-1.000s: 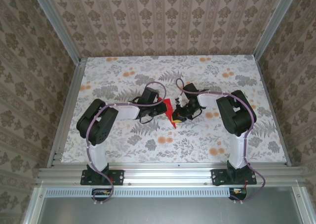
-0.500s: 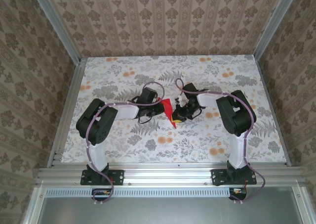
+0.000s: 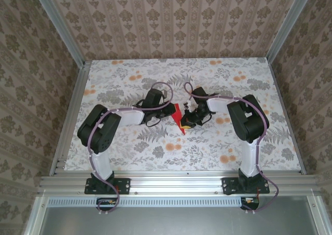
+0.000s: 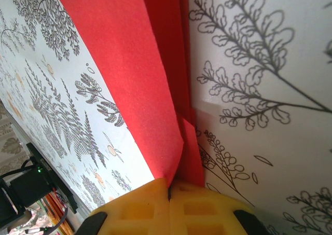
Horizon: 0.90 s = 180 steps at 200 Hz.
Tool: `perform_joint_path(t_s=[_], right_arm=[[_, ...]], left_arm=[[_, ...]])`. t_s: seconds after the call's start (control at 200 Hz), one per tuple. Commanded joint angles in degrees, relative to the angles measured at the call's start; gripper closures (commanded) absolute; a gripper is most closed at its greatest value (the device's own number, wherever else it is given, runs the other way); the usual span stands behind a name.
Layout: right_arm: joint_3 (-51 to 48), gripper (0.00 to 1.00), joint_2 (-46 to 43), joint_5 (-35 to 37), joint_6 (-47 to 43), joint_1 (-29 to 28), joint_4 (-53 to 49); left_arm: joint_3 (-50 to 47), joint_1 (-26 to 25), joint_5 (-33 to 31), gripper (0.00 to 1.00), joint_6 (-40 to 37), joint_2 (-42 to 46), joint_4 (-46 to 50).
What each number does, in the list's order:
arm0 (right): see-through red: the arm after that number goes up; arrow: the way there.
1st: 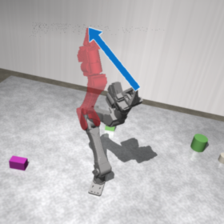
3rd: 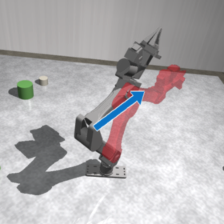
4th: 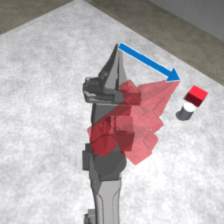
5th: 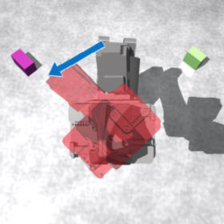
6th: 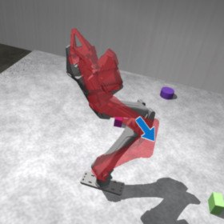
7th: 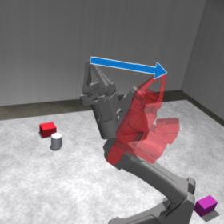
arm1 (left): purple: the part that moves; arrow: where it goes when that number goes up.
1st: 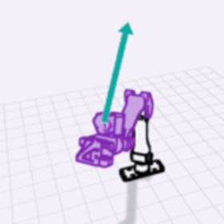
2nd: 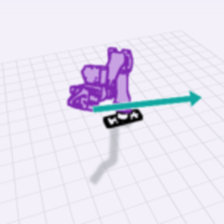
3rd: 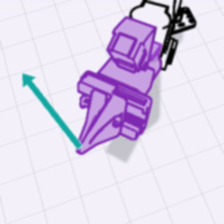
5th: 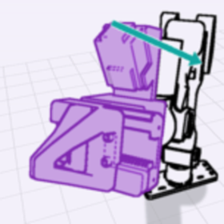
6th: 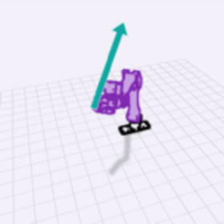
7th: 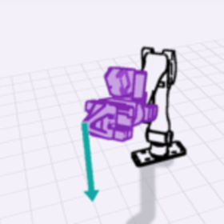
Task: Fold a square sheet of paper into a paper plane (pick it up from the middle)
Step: Fold the wing for the fifth time at the center of the table.
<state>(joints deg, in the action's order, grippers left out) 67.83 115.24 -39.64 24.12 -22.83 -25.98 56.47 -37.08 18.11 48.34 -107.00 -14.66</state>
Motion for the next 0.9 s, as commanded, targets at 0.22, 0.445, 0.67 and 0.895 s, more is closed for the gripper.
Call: perform_joint_path(t_s=[0.22,0.445,0.67,0.895], right_arm=[[-1.34,0.95,4.29,9.37,-0.34,-0.56,-4.26],[-1.46,0.95,4.46,9.92,-0.30,-0.58,-4.35],[-1.65,0.95,4.59,10.19,-0.24,-0.55,-4.43],[-1.73,0.95,4.89,10.17,-0.45,-0.65,-4.49]], left_arm=[[5.55,-0.05,-3.51,0.86,-1.40,-5.15,7.17],[4.54,0.25,-7.01,0.86,-0.81,-4.72,9.75],[4.11,0.68,-8.53,0.85,-0.93,-4.61,10.55],[6.99,1.98,-7.70,0.85,-3.62,-5.57,11.88]])
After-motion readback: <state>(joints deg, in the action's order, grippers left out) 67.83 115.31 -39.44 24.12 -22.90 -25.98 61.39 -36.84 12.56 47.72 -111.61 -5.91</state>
